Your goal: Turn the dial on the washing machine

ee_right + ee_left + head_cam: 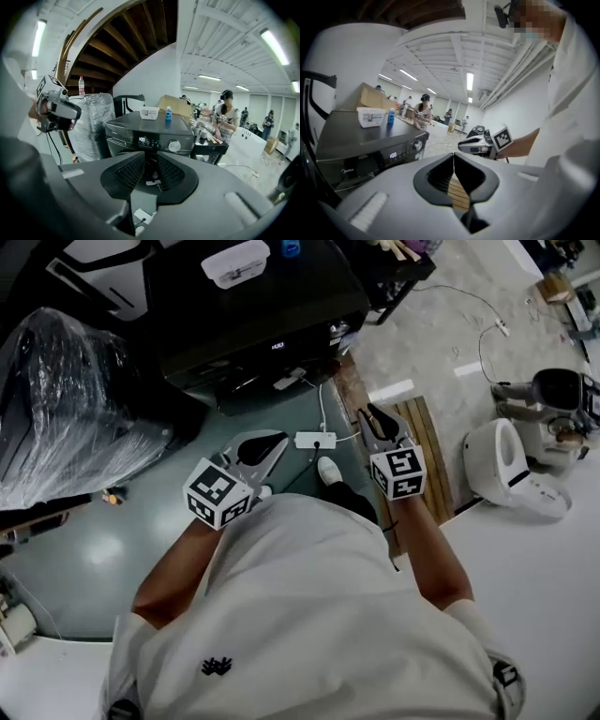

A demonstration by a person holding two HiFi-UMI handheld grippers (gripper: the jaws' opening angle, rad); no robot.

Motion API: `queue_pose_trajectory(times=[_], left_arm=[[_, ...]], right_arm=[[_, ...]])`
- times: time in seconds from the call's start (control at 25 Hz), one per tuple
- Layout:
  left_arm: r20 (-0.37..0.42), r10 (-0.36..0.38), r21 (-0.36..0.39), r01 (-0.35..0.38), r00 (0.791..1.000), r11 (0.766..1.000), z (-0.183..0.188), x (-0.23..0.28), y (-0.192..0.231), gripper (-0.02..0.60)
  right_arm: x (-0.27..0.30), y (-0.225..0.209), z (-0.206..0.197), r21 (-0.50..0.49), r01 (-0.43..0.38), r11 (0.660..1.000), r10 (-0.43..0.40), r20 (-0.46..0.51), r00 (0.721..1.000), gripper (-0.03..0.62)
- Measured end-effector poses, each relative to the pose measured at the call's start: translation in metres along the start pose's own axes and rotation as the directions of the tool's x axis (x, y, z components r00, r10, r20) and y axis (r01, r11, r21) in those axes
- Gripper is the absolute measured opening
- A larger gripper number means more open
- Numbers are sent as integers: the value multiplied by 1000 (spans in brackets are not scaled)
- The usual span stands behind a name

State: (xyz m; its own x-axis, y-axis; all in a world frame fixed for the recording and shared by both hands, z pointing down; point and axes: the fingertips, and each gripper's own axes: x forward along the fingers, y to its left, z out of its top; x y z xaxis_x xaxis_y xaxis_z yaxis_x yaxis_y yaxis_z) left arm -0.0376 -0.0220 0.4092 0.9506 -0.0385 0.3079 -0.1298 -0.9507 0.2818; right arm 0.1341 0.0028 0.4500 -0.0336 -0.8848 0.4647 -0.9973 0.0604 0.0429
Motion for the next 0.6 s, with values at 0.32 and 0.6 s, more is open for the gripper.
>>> queue_pose_trajectory(times=[0.32,0.6], left_arm=[[90,282,-107,-272,955,956,33,50,-15,57],[90,441,-201,-417,893,886,24,57,-36,57]], right_arm=[[97,-84,5,-120,-212,970,208,-50,977,92],[169,-108,-15,-152,-250,956,240,-79,968,116]])
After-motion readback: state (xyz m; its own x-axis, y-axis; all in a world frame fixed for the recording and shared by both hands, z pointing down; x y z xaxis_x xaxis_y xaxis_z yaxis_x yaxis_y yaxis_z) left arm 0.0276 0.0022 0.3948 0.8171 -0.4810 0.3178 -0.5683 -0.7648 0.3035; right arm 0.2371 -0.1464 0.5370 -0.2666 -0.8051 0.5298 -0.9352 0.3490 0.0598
